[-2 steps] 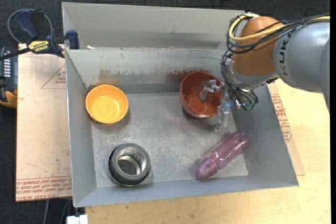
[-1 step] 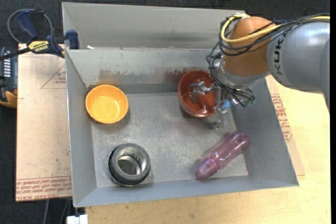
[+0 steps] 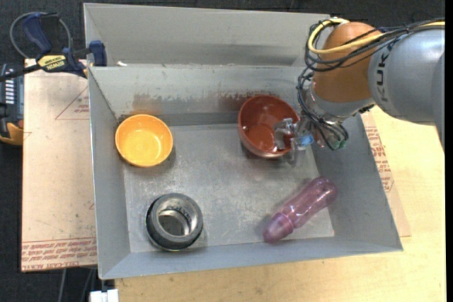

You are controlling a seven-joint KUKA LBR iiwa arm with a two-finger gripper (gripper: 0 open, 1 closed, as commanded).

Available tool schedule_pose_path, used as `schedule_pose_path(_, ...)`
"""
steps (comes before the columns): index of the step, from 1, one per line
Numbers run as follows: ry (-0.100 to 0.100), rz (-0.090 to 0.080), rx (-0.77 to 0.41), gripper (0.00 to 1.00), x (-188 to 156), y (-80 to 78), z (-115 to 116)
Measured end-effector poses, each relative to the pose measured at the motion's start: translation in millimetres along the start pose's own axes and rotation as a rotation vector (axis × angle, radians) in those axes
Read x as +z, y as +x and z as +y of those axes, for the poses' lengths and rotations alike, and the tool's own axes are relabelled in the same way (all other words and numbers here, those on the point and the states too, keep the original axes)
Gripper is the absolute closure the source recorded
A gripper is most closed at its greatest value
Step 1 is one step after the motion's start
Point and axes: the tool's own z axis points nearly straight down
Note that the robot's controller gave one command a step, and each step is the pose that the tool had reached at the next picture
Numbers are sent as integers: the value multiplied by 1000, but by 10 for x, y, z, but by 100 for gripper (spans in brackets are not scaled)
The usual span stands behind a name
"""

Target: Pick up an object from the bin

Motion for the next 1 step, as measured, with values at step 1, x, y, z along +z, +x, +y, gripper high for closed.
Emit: schedule_pose_path(1,0,0,0,100,0,0,-1)
